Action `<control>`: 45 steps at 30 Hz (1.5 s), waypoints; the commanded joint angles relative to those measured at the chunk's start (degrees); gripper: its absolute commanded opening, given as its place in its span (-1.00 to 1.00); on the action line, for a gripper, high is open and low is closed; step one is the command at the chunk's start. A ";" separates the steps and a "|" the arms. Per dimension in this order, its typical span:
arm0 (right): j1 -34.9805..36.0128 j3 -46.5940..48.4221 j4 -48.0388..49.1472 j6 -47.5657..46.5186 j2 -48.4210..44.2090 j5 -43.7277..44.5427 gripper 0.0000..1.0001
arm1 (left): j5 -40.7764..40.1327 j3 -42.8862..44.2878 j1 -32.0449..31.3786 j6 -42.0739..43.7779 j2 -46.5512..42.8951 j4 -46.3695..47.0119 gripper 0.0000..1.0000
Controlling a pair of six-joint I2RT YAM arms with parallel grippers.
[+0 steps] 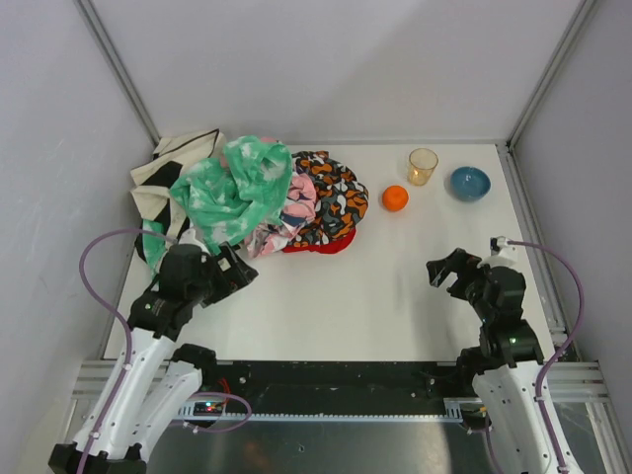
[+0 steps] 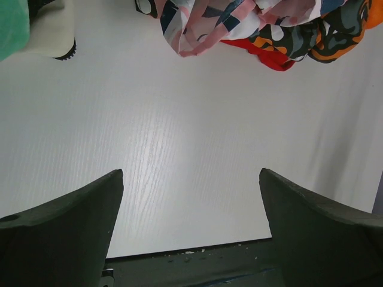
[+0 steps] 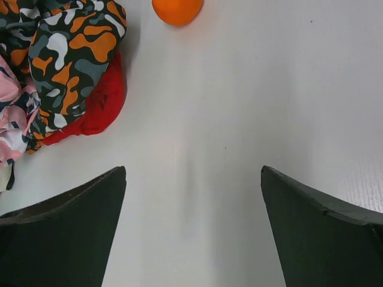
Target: Pick out a specific cloth from the pile
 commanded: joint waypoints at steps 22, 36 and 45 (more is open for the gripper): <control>-0.13 2.46 2.80 -1.62 1.26 -5.43 0.99 | -34.44 59.19 -39.33 18.99 67.56 -1.21 0.99; -0.12 2.33 1.88 -2.77 3.03 -5.36 0.99 | -34.36 75.11 -30.49 21.97 91.13 -1.46 0.27; 2.98 2.33 12.07 -4.22 13.56 -8.94 0.99 | -33.76 65.93 -16.78 17.48 78.07 -1.42 -0.98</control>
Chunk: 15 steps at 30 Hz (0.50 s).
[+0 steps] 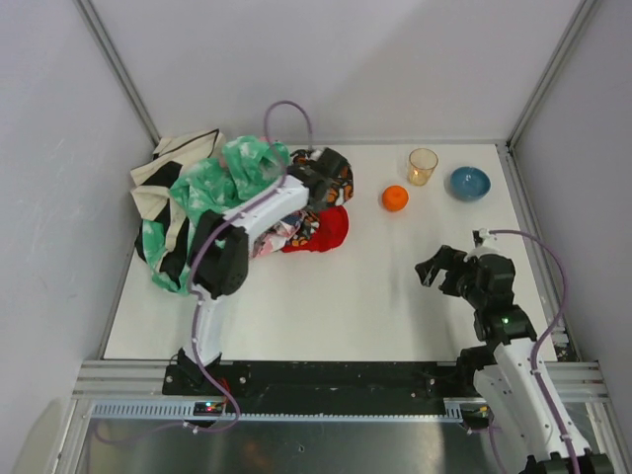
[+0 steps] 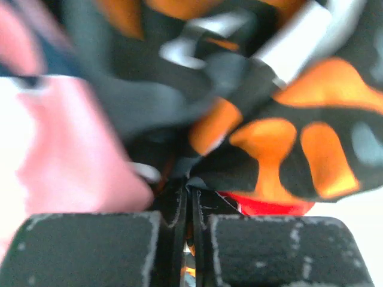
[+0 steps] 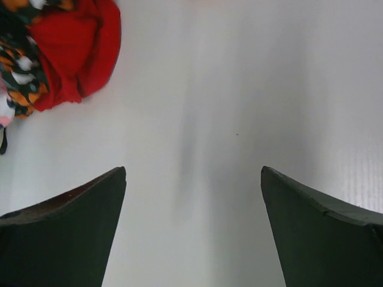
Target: Pick out a specific cloth from the pile
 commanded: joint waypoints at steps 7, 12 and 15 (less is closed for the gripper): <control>19.45 9.66 31.82 -2.84 29.67 1.64 0.99 | 0.21 -13.12 19.22 -4.50 -22.47 -0.25 -0.95; 26.54 28.80 39.13 -2.82 57.05 -0.99 0.99 | 7.52 -21.02 30.52 -6.55 -27.93 2.30 -0.94; 29.35 40.97 39.23 -1.75 69.46 -4.32 0.99 | 10.61 -23.47 34.42 -6.44 -29.11 3.59 -0.93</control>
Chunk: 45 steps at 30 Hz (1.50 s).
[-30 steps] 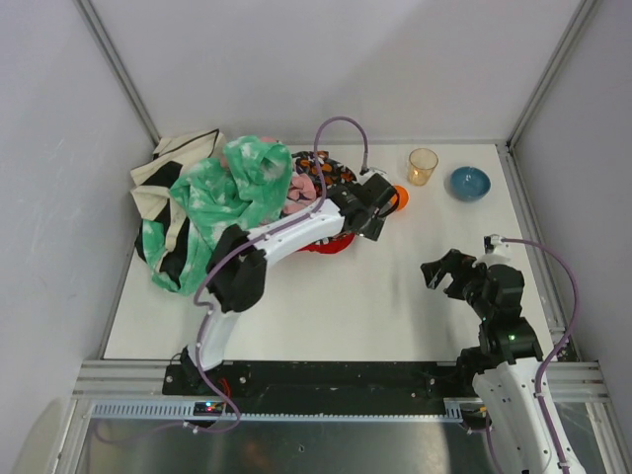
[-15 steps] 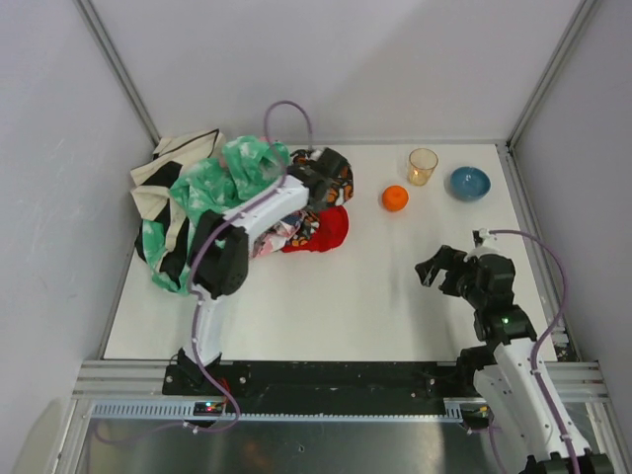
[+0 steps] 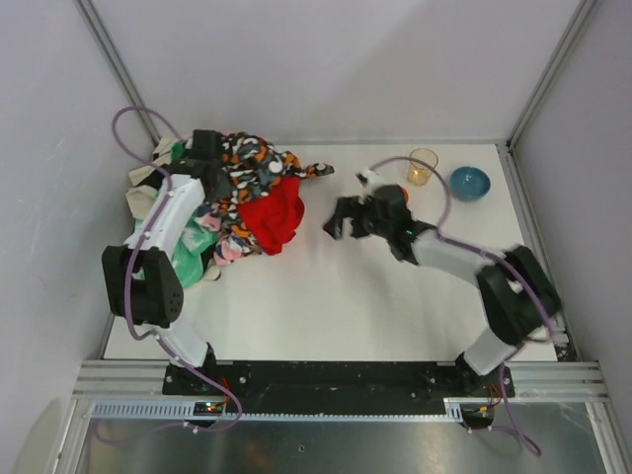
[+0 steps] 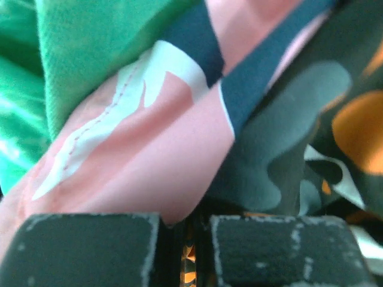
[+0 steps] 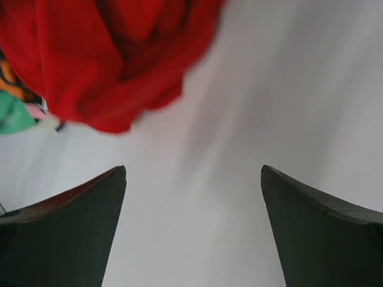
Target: Pick out a specific cloth from the pile
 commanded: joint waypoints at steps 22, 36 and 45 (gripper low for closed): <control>12.12 48.52 -5.17 9.91 37.30 -13.74 -0.82 | 11.56 -9.22 11.38 -3.26 -7.01 4.04 0.36; 10.45 40.80 -23.85 -4.73 3.64 9.37 -1.00 | 20.91 -21.71 8.36 -9.18 -29.56 4.46 0.99; 7.42 43.15 -32.75 -11.33 -14.20 19.40 -1.00 | 22.87 -24.13 5.06 -10.25 -39.47 4.44 0.99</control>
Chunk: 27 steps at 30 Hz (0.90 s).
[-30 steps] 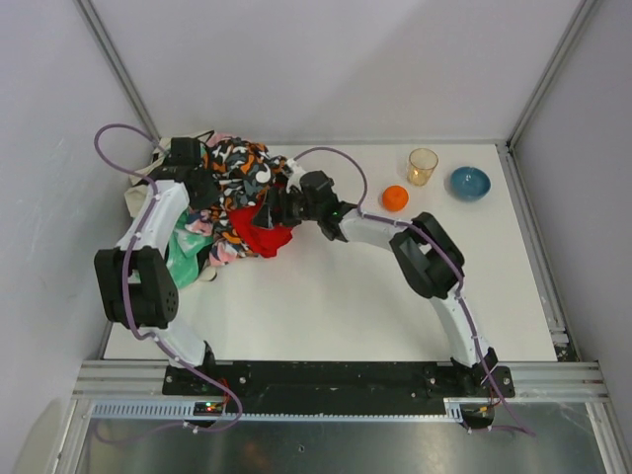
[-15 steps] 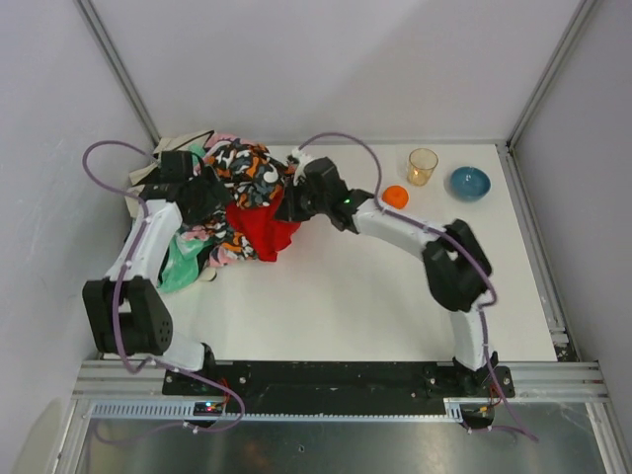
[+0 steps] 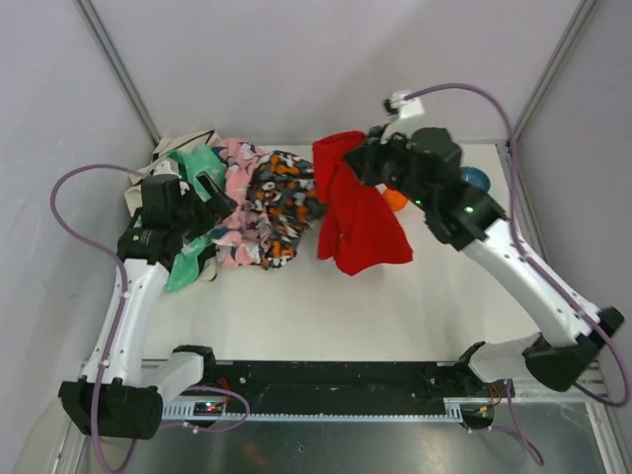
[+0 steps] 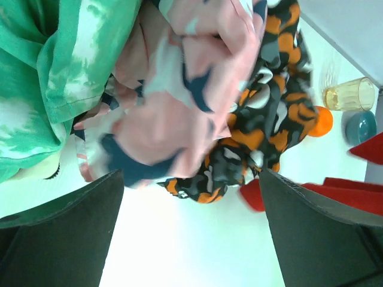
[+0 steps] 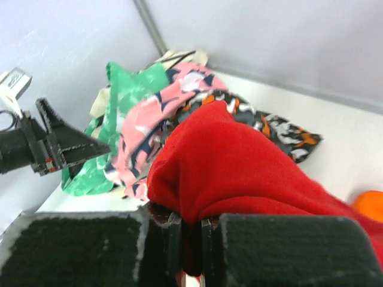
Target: Pick out a specific cloth from the pile
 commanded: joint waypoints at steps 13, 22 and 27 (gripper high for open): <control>-21.89 -2.96 -21.21 -0.88 -24.87 17.01 -1.00 | 3.54 -2.32 -1.22 -1.50 -5.93 0.15 0.99; -39.32 -29.45 -25.15 6.44 -34.21 8.54 -1.00 | 2.30 -4.19 -4.83 -2.58 -6.73 0.18 0.99; -44.27 -49.36 -16.29 11.21 -35.57 -0.80 -1.00 | 1.07 -4.81 -6.79 -3.42 -6.90 0.13 0.99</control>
